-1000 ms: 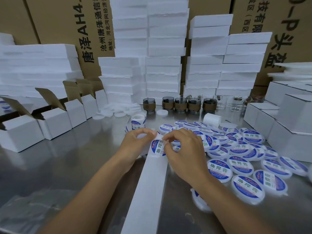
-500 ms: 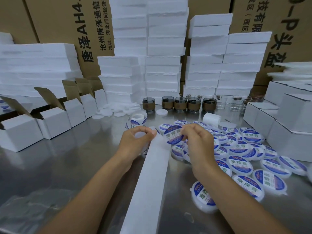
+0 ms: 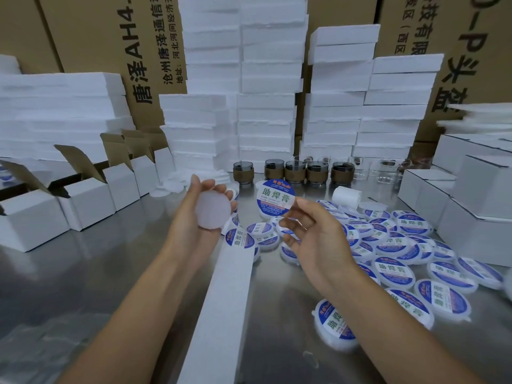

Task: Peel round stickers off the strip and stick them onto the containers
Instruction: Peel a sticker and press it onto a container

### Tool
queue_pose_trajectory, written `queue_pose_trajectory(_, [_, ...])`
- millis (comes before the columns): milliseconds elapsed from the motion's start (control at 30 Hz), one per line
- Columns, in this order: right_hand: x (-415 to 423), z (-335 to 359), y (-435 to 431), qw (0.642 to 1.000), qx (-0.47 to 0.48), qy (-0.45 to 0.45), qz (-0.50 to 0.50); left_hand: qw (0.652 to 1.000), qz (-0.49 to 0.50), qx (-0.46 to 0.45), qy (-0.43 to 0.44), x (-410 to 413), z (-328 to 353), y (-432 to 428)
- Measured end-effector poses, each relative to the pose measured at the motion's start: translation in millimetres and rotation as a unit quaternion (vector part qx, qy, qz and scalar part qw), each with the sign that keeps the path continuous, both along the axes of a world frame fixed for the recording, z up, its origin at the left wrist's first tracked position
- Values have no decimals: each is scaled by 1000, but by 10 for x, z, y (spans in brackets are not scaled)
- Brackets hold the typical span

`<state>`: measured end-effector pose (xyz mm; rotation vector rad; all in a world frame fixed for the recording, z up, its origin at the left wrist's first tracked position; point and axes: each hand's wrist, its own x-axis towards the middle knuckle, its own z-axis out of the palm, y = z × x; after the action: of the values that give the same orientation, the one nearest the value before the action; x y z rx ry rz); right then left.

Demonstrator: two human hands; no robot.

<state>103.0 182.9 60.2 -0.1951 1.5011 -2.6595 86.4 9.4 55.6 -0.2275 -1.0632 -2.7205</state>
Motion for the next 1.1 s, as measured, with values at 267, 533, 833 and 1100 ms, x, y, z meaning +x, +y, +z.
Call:
queue_pose_trajectory(267, [56,-66,-100,994,93,52,3,981,-146,-115,-47,19,-123,227])
queue_pose_trajectory(533, [48,-152,-138,988,144,55,-26,980,-121,-150,-49,-6,-203,276])
queue_pose_trajectory(833, [29,-166,-126,987,155,41,-29,979,-114,-161,-51,-4,-200,306])
queue_pose_trajectory(1100, [25,-174,-125,982,186,32,-31,977,-118,-171,-54,9,-199,305])
